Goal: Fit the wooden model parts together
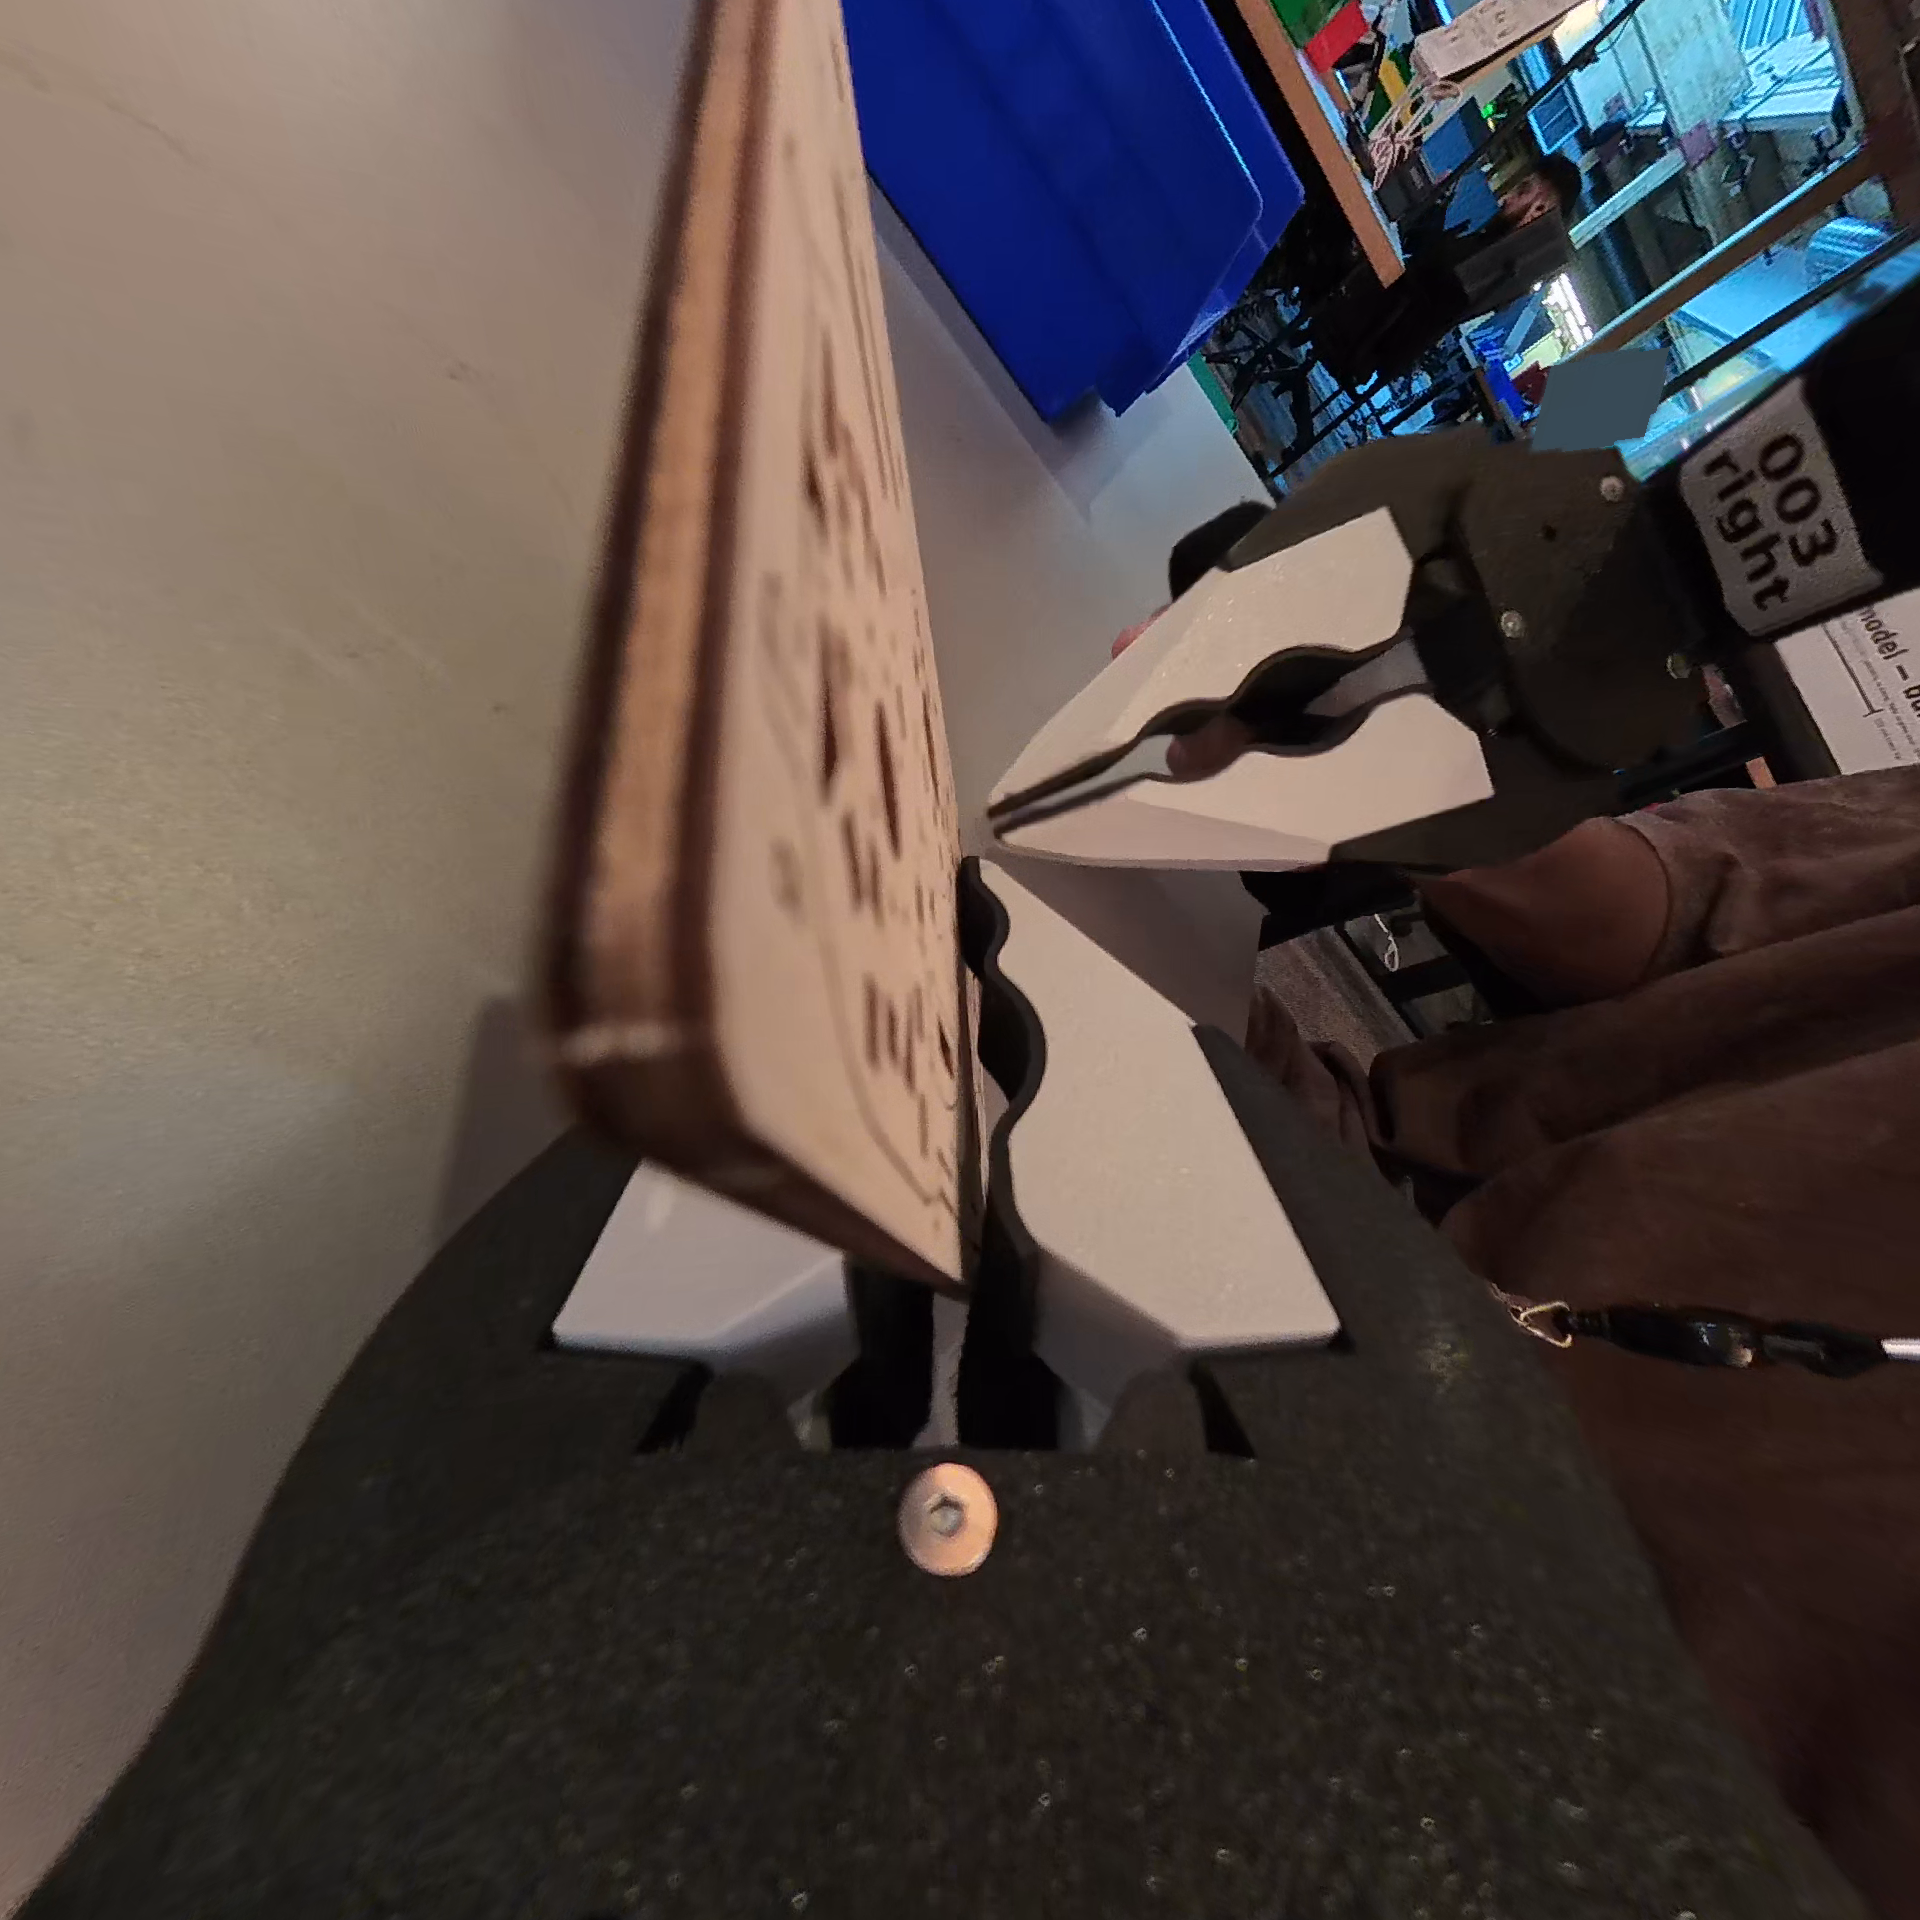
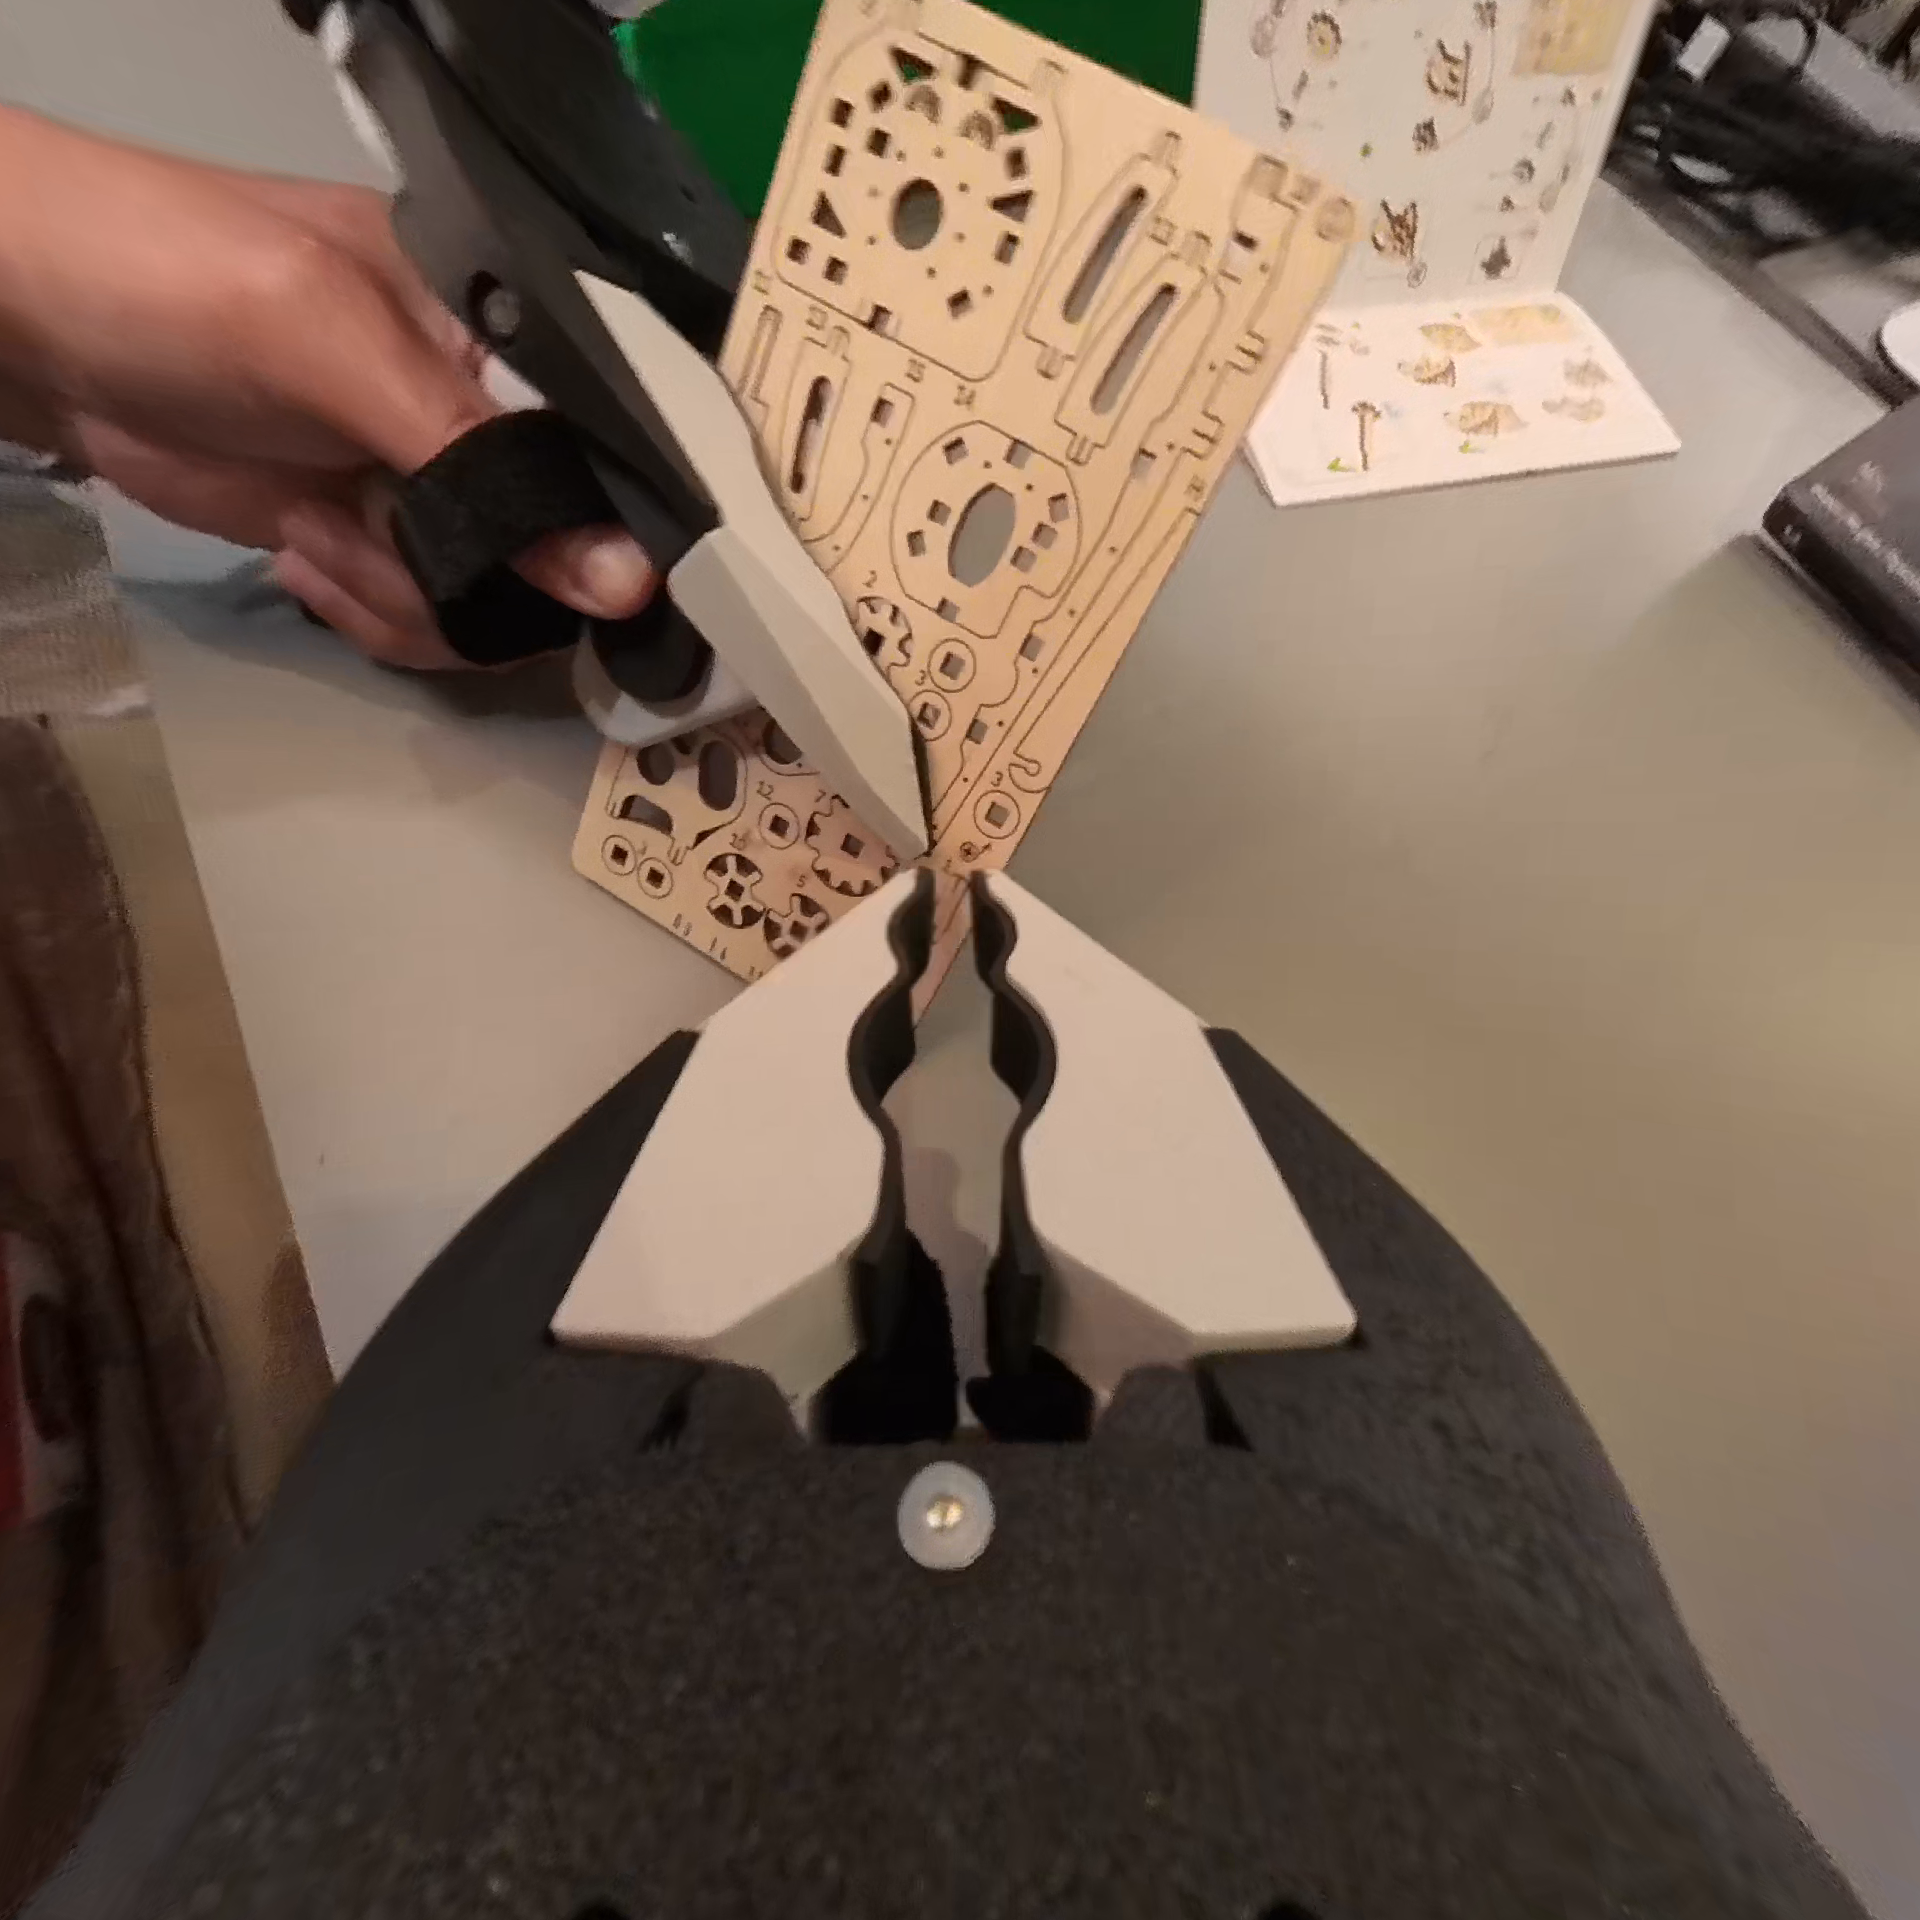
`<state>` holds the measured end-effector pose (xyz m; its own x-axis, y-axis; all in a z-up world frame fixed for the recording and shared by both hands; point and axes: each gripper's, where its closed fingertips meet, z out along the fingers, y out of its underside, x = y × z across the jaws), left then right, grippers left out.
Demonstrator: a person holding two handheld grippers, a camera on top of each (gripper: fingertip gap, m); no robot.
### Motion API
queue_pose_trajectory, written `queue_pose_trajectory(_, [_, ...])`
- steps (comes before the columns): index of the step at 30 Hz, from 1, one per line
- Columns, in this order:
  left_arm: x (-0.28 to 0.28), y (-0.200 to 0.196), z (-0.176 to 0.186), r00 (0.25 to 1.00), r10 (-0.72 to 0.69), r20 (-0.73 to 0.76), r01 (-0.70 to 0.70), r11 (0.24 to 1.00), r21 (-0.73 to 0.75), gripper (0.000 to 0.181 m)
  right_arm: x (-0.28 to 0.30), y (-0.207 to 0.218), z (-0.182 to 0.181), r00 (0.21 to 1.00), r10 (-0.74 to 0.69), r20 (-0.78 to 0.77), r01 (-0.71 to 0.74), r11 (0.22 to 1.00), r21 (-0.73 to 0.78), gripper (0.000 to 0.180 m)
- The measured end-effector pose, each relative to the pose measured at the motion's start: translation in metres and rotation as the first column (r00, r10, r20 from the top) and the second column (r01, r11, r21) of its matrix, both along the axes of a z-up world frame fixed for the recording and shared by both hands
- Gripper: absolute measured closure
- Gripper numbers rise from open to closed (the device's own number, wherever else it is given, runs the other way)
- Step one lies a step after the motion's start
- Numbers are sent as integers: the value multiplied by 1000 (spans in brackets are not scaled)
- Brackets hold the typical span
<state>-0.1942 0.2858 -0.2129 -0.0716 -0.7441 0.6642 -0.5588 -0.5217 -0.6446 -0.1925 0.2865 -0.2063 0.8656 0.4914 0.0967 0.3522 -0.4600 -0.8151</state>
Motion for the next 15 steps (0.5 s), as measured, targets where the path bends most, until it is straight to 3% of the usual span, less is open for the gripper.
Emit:
queue_pose_trajectory(8, [-1,-3,0,1000,-31,-5,31,999,-16,179,-3,-8,-6,972,130,197,-138,990,26,163])
queue_pose_trajectory(15, [0,-4,-1,1000,-31,-5,31,999,-17,179,0,-2,-2,975,75,207,-88,995,54,174])
